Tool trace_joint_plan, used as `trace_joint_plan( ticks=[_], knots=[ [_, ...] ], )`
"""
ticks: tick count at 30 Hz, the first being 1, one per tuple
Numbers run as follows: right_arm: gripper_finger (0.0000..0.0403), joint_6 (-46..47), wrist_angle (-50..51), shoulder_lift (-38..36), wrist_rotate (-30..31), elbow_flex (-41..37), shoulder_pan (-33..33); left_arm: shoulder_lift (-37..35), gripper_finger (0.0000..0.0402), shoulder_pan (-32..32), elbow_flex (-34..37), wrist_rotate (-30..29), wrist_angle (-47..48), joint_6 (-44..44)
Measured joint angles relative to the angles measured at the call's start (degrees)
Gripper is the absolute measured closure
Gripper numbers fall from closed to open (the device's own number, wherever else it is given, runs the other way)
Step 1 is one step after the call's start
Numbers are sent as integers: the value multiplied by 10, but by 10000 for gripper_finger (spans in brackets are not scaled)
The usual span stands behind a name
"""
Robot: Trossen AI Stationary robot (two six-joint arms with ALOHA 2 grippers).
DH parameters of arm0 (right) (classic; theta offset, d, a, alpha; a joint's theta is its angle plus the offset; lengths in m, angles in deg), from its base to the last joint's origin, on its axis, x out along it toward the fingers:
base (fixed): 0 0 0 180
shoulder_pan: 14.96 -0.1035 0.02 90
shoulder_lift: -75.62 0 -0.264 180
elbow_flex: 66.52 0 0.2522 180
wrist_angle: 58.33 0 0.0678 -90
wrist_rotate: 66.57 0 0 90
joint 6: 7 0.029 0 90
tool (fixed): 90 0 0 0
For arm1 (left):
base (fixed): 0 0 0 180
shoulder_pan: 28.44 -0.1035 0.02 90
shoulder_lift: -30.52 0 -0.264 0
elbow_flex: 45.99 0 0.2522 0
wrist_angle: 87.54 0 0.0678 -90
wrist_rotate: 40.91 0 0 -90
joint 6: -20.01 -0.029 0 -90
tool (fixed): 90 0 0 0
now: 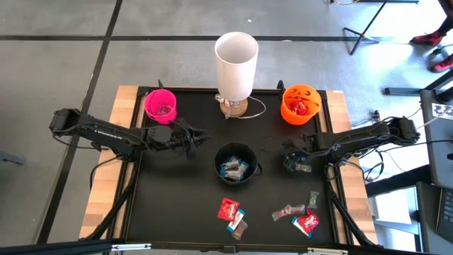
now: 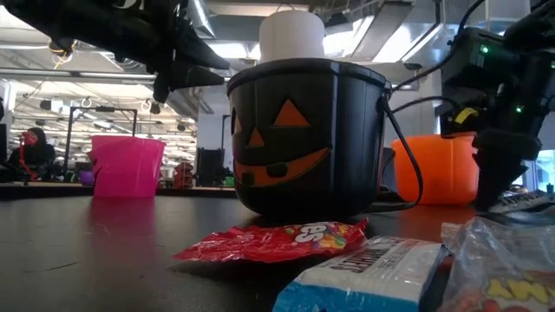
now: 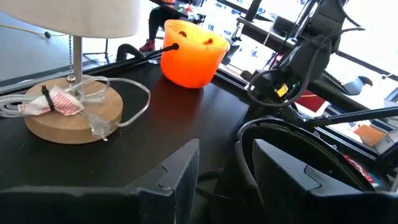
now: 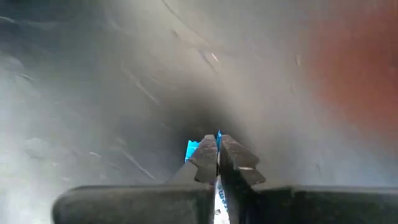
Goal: Sort candy
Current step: Put the white chocolate into the black bucket
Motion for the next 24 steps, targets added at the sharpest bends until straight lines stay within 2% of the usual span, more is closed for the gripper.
trace_joint_plan(
  ticks=[6,13,16,24],
  knots=[
    [399,-32,-2,0,12,57,0,0,258,0,0,0,0,0],
    [402,-94,-4,0,72,156,0,0,258,0,0,0,0,0],
    [402,-131,-45,0,75,194,0,0,258,0,0,0,0,0],
    [402,-196,-380,0,-109,192,-1,0,258,0,0,0,0,-4]
  ],
)
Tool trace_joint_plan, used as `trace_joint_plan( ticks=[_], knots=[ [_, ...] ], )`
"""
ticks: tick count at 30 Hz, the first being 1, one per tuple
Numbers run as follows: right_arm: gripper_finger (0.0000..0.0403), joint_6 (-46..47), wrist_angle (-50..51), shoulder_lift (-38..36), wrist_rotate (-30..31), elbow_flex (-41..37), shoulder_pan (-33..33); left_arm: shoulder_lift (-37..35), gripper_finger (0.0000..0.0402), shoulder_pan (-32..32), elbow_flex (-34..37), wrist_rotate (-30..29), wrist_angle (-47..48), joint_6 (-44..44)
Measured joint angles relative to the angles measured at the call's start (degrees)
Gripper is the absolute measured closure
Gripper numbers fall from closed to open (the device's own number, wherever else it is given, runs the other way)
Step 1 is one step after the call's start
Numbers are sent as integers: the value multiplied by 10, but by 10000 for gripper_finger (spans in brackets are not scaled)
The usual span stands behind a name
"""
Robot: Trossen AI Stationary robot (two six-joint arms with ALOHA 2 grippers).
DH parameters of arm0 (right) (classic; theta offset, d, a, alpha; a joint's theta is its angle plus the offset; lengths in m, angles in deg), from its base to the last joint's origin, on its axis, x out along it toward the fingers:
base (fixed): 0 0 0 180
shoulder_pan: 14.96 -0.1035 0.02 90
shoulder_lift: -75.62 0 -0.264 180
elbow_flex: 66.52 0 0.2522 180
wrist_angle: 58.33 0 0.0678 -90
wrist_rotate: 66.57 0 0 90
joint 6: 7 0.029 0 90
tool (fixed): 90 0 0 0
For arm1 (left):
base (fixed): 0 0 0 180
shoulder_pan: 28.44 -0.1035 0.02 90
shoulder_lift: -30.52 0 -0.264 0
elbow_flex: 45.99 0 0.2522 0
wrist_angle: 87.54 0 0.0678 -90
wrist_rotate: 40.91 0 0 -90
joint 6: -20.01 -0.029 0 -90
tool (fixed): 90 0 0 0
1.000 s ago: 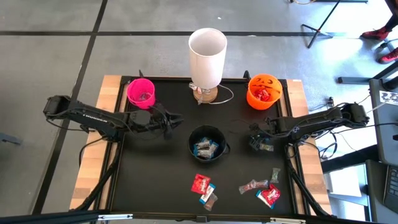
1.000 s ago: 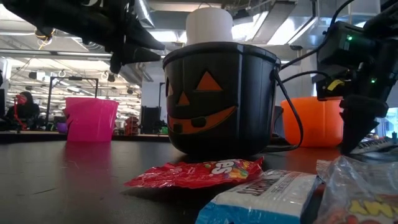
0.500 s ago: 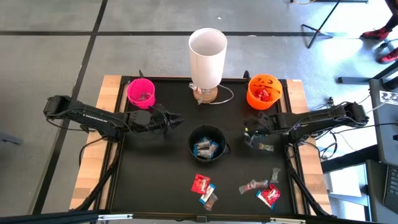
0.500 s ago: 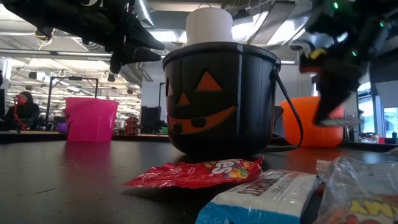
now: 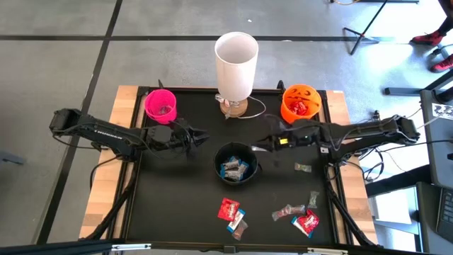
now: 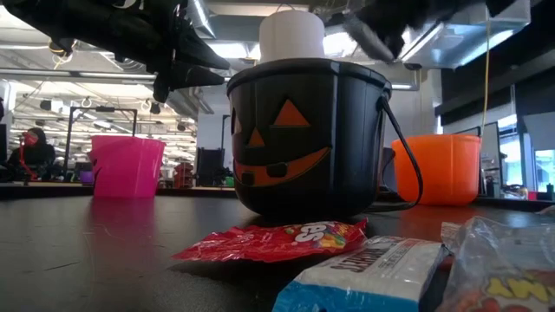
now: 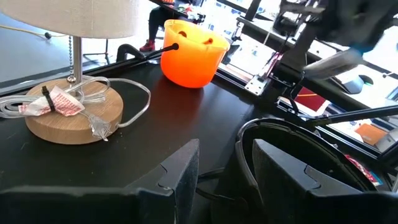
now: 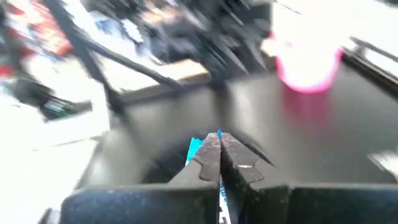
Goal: Sort candy
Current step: Put the white chocolate into the black bucket
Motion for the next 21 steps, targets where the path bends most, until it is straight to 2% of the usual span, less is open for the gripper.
trace_joint_plan(
  ticks=[3,7,12,21],
  knots=[
    [402,0,-59,0,-29,-1,0,0,258,0,0,0,3,-1],
    [402,3,-94,4,-32,-1,0,0,258,-1,0,-1,4,-2],
    [402,15,-145,53,-57,-1,-9,0,258,-1,0,-15,2,-2],
    [399,13,-148,115,-79,-1,-23,0,258,7,0,-7,1,-1]
  ],
)
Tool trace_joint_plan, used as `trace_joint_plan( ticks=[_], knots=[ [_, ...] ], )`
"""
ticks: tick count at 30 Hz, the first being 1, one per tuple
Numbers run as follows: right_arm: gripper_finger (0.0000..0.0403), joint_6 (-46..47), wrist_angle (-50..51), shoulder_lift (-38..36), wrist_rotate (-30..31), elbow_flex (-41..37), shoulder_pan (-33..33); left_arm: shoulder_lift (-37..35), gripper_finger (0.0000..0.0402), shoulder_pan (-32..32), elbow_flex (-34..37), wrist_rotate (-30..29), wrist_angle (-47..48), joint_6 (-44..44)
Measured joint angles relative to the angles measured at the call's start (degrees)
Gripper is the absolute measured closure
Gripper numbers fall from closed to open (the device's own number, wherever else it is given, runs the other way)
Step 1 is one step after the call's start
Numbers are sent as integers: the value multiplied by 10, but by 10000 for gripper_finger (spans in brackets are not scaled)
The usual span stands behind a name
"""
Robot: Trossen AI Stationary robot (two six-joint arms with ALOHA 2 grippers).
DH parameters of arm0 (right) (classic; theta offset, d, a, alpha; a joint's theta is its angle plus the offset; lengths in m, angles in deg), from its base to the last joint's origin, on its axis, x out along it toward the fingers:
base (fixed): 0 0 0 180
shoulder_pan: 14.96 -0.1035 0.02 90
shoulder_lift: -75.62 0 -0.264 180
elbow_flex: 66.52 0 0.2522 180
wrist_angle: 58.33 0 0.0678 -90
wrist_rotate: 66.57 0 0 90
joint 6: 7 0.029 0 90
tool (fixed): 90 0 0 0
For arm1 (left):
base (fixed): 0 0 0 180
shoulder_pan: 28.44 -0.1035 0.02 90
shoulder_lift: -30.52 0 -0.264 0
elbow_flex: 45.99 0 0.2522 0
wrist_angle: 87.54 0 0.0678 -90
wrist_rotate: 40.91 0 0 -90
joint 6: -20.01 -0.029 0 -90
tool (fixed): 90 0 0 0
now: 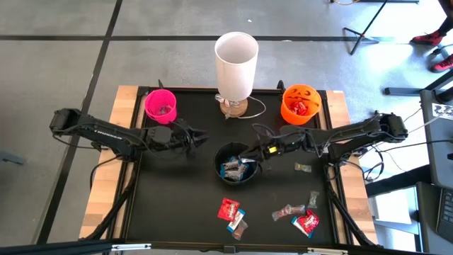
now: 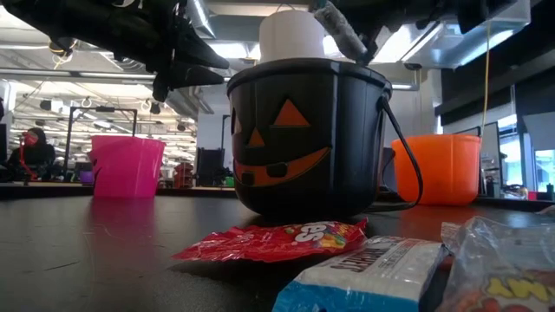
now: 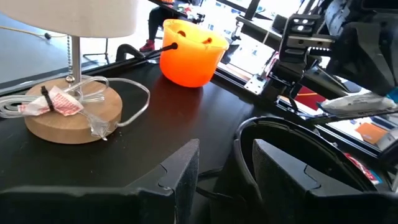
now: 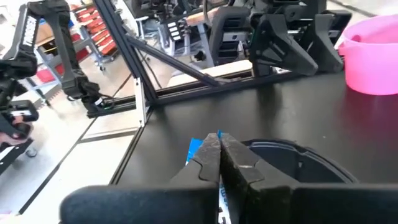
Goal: Sort candy
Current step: Put the white chocolate into the black bucket, then put the orange gummy into the black bucket
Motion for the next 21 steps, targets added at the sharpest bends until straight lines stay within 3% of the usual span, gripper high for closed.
trace_joint_plan(
  ticks=[4,10,14,18,21],
  knots=[
    [360,1,1,0,-14,0,0,0,258,0,0,0,0,2],
    [264,6,34,-7,-56,8,2,0,258,0,0,1,0,8],
    [229,-1,232,-43,-79,62,-6,0,258,0,0,8,1,15],
    [224,-12,492,-82,24,116,-54,0,258,0,0,9,2,15],
    [224,30,621,-102,74,128,-103,0,258,0,0,8,2,14]
  ],
)
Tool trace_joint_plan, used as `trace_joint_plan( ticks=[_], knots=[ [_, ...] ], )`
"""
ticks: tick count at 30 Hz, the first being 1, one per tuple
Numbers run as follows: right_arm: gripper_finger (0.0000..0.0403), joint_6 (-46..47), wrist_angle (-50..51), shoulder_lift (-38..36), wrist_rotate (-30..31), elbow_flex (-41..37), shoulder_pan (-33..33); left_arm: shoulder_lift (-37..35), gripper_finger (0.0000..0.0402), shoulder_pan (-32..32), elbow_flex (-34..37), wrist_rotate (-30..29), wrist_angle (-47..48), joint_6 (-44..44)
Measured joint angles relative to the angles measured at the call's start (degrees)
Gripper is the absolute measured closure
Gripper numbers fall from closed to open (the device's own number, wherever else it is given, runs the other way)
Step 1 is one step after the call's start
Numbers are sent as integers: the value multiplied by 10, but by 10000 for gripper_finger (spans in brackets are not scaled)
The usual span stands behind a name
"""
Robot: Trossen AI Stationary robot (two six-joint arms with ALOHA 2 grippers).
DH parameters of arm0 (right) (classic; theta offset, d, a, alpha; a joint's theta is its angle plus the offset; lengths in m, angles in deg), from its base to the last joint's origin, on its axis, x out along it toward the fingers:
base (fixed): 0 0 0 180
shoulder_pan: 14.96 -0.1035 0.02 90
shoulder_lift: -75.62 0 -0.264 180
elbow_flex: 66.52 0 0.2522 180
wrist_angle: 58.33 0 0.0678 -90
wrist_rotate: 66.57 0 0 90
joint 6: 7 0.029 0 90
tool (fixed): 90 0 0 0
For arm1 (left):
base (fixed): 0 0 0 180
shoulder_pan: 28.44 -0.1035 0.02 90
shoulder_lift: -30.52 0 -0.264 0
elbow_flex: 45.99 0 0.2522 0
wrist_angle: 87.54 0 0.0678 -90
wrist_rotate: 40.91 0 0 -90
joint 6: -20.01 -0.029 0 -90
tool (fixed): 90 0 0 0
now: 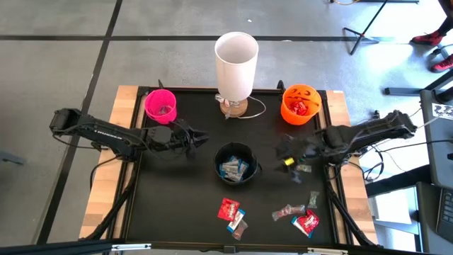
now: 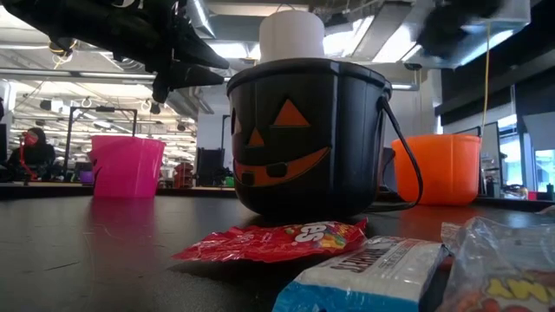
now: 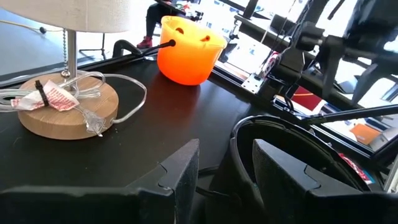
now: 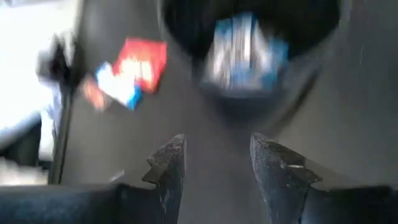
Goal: Sort candy
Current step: Put the orange gummy into the black bucket
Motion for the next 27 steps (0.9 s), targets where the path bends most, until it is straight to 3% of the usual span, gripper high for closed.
trace_joint_plan(
  ticks=[4,12,17,27],
  knots=[
    [224,83,45,-4,4,-26,-79,0,258,0,0,-3,-1,-13],
    [223,207,-15,20,23,-115,-230,0,258,0,0,-5,-3,-12],
    [223,268,-89,44,24,-164,-274,0,258,0,0,-5,-4,-10],
    [223,254,-241,135,33,-200,-295,0,258,0,0,-5,-9,3]
  ],
)
